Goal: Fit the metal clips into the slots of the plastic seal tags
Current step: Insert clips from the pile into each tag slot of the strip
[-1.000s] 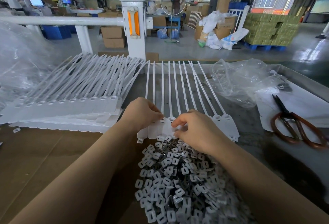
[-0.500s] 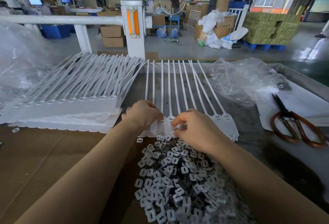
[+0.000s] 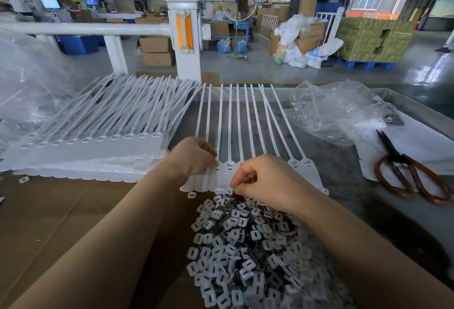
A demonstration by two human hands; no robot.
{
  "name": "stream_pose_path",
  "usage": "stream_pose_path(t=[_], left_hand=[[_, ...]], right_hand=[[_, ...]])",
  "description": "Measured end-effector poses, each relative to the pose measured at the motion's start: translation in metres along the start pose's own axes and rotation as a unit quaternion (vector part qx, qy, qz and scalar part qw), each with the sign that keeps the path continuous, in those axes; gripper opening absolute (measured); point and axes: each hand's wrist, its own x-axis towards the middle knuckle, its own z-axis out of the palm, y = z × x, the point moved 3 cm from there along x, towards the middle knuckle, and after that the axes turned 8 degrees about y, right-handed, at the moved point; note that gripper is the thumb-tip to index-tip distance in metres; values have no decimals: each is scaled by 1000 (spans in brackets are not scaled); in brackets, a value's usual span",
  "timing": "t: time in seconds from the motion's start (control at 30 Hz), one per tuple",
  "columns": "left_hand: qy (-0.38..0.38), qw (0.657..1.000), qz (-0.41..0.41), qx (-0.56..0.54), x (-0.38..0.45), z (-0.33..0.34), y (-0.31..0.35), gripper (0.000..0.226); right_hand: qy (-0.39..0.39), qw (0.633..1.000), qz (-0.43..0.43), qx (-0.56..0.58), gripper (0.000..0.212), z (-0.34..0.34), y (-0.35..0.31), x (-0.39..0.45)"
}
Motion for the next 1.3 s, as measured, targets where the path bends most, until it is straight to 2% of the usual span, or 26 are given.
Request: stream_pose_path(t=[0.27, 0.43, 0.6, 0.73, 0.93, 1.03, 1.3], left_hand=[[-17, 1000, 19, 17, -4, -8, 3, 15], [-17, 998, 51, 34, -4, -9, 6, 15], [-41, 993, 109, 24, -6, -9, 19, 10], [-96, 989, 114, 7, -9, -8, 22, 7], [-203, 975, 79, -53, -11, -5, 19, 9], [-240, 965, 79, -67, -13, -4, 20, 12], [-236, 966, 74, -77, -15, -3, 21, 5]], right_hand=[[-52, 995, -84, -30, 11, 1, -9, -3], [-54, 994, -84, -41, 6, 3, -10, -3], [-67, 994, -76, -36, 10, 1, -10, -5], [-50, 998, -39, 30, 12, -3, -7, -3], [61, 988, 55, 131, 12, -10, 6, 2], [86, 978, 89, 169, 11, -12, 10, 5], [92, 971, 107, 195, 13, -8, 15, 7]])
